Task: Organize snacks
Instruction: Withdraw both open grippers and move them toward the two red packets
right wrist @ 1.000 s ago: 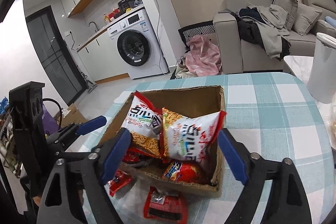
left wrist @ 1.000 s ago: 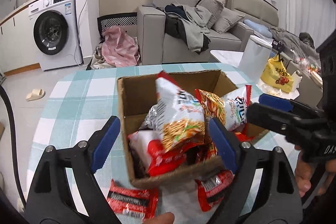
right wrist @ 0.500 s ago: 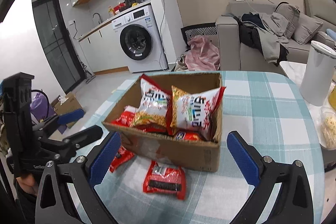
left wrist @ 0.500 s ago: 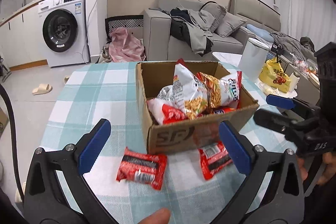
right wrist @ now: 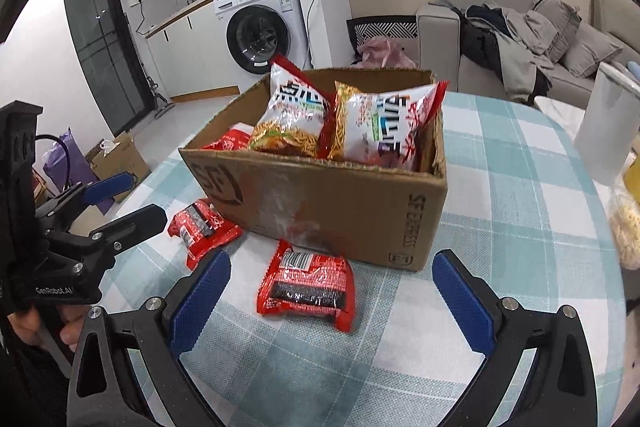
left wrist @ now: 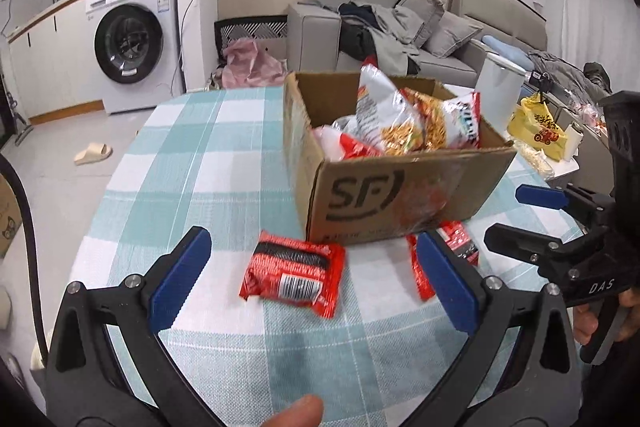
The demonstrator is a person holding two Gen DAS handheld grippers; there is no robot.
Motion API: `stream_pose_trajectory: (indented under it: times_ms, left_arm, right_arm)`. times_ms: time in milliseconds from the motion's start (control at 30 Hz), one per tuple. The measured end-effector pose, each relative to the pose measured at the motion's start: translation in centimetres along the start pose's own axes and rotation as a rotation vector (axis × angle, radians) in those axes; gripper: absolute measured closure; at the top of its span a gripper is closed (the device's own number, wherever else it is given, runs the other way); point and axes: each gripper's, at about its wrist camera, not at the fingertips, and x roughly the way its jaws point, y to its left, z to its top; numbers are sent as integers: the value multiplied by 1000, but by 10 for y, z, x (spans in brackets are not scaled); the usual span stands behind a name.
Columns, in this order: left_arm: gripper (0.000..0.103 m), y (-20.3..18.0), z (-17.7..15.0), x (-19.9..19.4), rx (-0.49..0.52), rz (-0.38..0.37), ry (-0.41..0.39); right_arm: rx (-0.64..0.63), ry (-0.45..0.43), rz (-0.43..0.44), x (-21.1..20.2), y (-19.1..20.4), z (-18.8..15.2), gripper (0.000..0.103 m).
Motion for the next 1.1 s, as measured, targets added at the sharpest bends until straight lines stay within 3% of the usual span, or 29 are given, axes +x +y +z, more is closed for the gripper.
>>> stream_pose_trajectory:
  times_ms: [367, 1100]
  left_arm:
    - [1, 6, -6, 26, -9, 35, 81]
    - [1, 29, -21, 78, -36, 62, 200]
  right_arm:
    - [46, 90, 13, 32, -1, -13, 0]
    - [-93, 137, -11, 69, 43, -27, 3]
